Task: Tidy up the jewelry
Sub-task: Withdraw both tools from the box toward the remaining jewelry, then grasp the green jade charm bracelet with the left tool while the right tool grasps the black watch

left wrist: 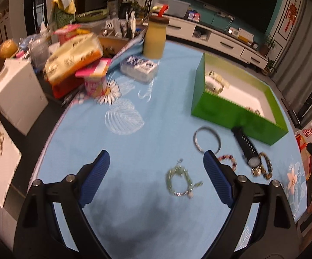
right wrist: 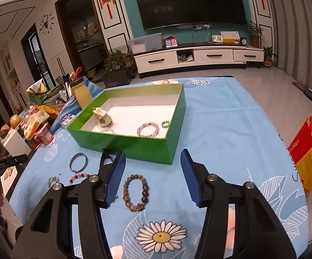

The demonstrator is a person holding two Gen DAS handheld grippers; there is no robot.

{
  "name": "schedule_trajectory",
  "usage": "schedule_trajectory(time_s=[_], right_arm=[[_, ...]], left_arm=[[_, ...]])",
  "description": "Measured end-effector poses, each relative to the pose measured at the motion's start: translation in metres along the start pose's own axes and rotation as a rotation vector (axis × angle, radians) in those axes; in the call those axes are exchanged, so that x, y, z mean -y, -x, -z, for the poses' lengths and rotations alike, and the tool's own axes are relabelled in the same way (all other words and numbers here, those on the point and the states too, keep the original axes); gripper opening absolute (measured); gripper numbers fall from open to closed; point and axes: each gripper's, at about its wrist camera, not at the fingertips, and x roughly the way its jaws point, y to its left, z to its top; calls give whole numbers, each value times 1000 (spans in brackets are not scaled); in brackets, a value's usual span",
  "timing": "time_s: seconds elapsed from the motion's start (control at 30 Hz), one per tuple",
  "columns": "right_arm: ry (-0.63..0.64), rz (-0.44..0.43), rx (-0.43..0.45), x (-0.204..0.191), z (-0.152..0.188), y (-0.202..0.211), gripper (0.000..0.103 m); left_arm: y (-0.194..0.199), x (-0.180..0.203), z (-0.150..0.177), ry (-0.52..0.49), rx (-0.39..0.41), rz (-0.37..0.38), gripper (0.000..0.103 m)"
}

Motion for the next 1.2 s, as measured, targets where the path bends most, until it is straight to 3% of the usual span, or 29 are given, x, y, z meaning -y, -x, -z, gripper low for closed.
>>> schedule_trajectory(time_s=[0.27,0.57,0.9,1.2], right_arm=[[30,-27,-36,-14,13,-2,54],[100,-146,-133,-44,45,-21,54],[156,-204,-224,-69,70,-50,54],[205,-183,-244,-75,75,-68,50]], left_arm=[[-9,2,21,-7,-27,-12,90],[-24,14,44,-42,-48,11,85],[-42,15,50,-58,-62,11,59],[-60,22,46,-99,-51,21,47]])
